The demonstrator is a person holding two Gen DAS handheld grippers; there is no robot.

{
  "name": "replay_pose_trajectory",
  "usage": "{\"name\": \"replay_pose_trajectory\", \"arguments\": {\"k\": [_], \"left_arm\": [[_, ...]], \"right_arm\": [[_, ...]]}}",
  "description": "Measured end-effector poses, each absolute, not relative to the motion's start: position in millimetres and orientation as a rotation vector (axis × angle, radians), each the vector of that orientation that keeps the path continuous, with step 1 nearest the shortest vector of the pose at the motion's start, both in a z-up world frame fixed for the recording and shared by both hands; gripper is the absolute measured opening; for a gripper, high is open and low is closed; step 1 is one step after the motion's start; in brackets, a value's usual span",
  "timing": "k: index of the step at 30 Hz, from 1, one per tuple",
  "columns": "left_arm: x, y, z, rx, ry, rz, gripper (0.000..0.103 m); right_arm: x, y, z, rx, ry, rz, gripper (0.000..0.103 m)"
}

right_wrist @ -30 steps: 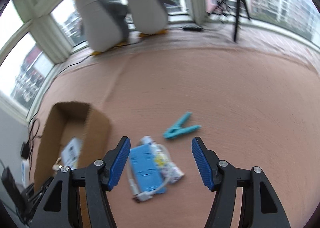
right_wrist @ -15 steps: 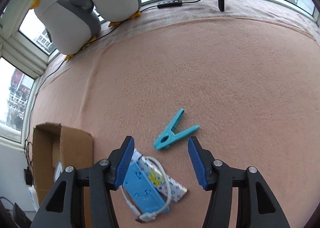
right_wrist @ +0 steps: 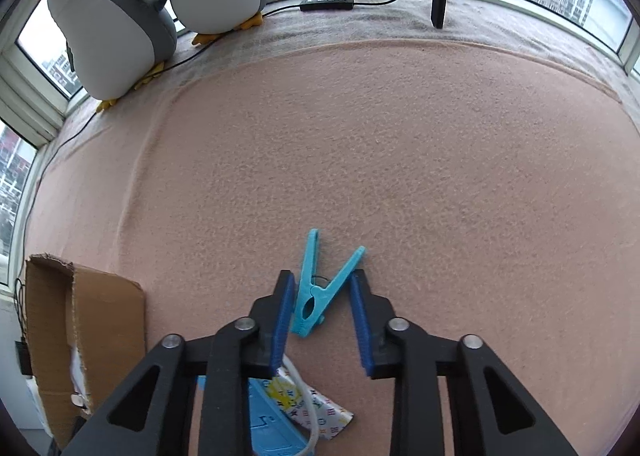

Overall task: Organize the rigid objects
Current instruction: 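Move the right tool to the teal clothespin and close on it, then carry the teal clothespin with the right tool into the box and release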

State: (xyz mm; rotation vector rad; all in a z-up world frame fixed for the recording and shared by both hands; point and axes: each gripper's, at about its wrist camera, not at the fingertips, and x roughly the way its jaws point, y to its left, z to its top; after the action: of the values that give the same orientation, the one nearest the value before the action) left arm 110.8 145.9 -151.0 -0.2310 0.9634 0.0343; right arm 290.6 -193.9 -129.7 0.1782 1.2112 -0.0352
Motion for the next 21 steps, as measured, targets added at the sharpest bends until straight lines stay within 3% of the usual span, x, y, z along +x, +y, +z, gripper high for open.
{"name": "replay_pose_trajectory", "arguments": {"k": [21], "left_arm": [[111.6, 145.1, -151.3, -0.227, 0.964, 0.038, 0.02]], "right_arm": [[248.0, -210.6, -112.3, 0.225, 1.12, 0.042, 0.02]]}}
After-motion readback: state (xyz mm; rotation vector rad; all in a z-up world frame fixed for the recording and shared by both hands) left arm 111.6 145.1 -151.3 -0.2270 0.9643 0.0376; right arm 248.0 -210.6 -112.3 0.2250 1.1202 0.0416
